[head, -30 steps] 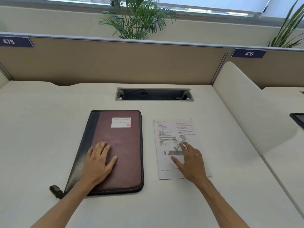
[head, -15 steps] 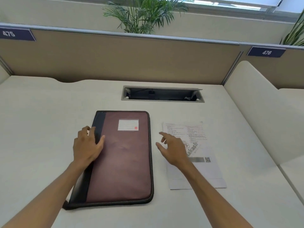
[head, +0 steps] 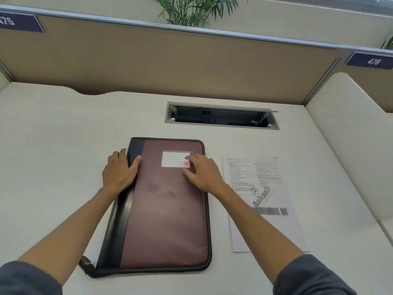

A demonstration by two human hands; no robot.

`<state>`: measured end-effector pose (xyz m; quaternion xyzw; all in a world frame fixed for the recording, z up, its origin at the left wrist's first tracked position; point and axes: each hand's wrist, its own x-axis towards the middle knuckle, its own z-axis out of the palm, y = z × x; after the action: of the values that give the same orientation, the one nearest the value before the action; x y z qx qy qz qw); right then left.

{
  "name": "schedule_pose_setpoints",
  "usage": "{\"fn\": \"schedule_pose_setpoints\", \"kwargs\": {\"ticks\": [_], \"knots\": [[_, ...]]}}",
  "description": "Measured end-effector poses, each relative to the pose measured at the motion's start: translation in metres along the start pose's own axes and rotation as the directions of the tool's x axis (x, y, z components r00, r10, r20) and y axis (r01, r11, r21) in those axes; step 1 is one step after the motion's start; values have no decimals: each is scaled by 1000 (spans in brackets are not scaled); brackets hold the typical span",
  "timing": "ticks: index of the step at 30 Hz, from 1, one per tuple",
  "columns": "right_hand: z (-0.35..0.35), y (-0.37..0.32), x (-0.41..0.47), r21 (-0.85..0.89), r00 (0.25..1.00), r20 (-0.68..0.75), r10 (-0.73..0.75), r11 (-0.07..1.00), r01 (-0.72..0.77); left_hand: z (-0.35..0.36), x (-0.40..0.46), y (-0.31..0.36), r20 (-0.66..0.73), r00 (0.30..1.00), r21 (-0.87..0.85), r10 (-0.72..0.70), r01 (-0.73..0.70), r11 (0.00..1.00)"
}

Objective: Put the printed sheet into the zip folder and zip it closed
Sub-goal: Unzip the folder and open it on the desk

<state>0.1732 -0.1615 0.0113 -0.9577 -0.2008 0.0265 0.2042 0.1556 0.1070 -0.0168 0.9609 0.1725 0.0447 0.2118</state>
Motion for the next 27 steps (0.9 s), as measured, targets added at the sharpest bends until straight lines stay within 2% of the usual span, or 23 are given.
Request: {"fn": "schedule_pose_setpoints", "kwargs": {"ticks": [6, 12, 17, 24, 27], "knots": [[13, -13, 39, -27, 998, 43, -40, 999, 41, 9, 14, -3, -7, 1000, -59, -7, 6, 998], [25, -34, 83, -90, 985, 94, -143, 984, 151, 12, 39, -2, 12, 1000, -110, 18, -16, 994], [31, -50, 122, -122, 986, 88, -139, 981, 149, 12, 60, -3, 33, 998, -173, 48, -41, 984], [40, -68, 166, -61, 966, 231, -118, 989, 136, 19, 64, -9, -39, 994, -218, 98, -104, 970], [46, -76, 177, 16, 965, 236, -110, 994, 110, 21, 65, -11, -54, 994, -251, 99, -109, 962]]}}
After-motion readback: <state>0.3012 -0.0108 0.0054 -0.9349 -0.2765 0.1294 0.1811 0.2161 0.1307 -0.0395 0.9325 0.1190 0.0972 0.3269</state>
